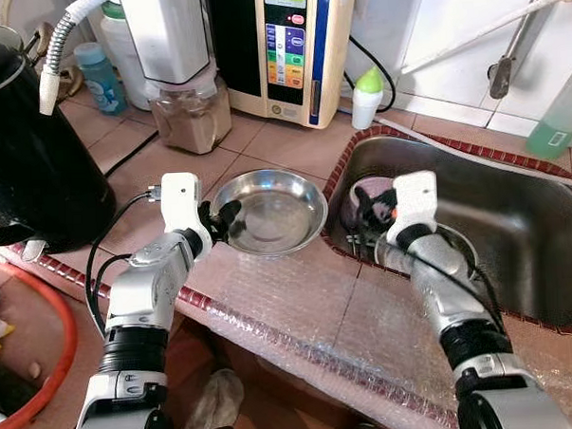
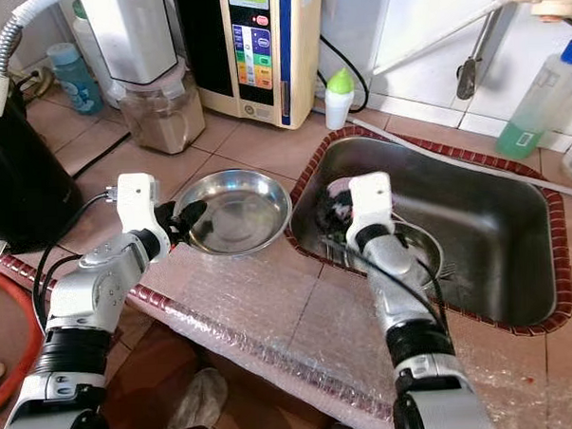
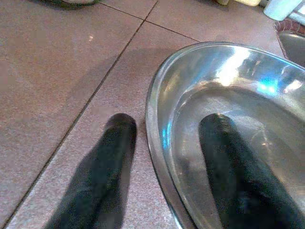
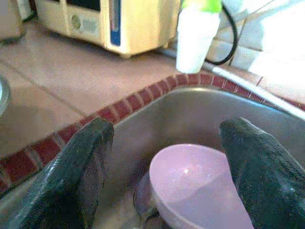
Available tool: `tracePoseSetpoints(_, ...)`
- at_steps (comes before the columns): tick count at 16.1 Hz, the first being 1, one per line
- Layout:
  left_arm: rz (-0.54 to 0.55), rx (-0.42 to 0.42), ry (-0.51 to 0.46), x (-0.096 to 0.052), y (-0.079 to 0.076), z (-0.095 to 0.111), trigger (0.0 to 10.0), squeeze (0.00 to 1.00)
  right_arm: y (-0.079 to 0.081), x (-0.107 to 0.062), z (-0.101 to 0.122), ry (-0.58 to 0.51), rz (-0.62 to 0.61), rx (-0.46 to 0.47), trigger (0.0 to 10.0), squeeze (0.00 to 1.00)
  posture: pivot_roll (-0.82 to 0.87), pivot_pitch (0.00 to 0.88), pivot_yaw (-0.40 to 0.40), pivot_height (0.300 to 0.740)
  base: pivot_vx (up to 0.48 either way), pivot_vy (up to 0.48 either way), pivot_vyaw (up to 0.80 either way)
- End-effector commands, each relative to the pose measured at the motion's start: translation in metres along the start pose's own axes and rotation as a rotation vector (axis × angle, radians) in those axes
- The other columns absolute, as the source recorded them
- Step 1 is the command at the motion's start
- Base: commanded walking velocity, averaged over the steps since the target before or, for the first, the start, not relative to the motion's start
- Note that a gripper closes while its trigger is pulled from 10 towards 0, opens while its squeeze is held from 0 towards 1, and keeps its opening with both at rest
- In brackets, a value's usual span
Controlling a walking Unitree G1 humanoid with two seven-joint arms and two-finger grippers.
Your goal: Kitchen organization
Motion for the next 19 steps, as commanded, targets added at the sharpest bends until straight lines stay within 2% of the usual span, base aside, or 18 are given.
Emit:
tracePoseSetpoints(1,-0.012,-0.010,0.008,0.001,0.000,0.004,0.0,0.00,-0.002,0.005,0.012,-0.035,-0.012,0.019,10.0,0.00,0.00,0.000,0.031,0.740,0.000,0.000,0.00)
tracePoseSetpoints(7,-0.018,-0.013,0.007,0.001,-0.001,0.004,0.0,0.00,0.004,0.011,0.026,-0.065,0.051,0.119,10.0,0.00,0.00,0.000,0.032,0.740,0.000,0.000,0.00)
tracePoseSetpoints(8,-0.004,0.022,-0.010,0.001,0.000,0.006,0.0,0.00,0.011,0.012,0.038,-0.123,0.113,0.183,10.0,0.00,-0.01,0.000,0.030,0.740,0.000,0.000,0.00)
tracePoseSetpoints(10,-0.012,0.016,-0.009,0.001,-0.002,0.006,0.0,0.00,0.019,0.011,0.045,-0.149,0.177,0.216,10.0,0.00,-0.01,0.000,0.030,0.740,0.000,0.000,0.00)
tracePoseSetpoints(13,-0.013,0.027,-0.021,0.002,-0.003,0.007,0.0,0.00,0.029,0.009,0.043,-0.103,0.240,0.238,10.0,0.00,-0.01,0.000,0.028,0.740,0.000,0.000,0.00)
tracePoseSetpoints(16,-0.001,0.103,-0.062,0.002,-0.003,0.012,0.0,0.00,0.037,0.007,0.039,-0.035,0.288,0.248,10.0,0.00,-0.01,0.000,0.028,0.740,0.000,0.000,0.00)
tracePoseSetpoints(17,-0.003,0.105,-0.066,0.002,-0.004,0.013,0.0,0.00,0.038,0.007,0.037,-0.016,0.292,0.254,10.0,0.00,-0.01,0.000,0.027,0.740,0.000,0.000,0.00)
tracePoseSetpoints(19,-0.012,0.116,-0.080,0.003,-0.007,0.014,0.0,0.00,0.043,0.007,0.028,0.079,0.306,0.292,10.0,0.00,-0.01,0.000,0.023,0.740,0.000,0.000,0.00)
Point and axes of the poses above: a point about 5 cm out from each wrist's last joint towards the gripper, its own x axis pointing out of the wrist towards the gripper, its own z axis along the axis of the wrist's last joint, y = z × x, the point moved 1 cm from there along x, pointing out of the wrist towards the gripper, and after that the axes turned 8 degrees about -x, right-handed, at the moved point
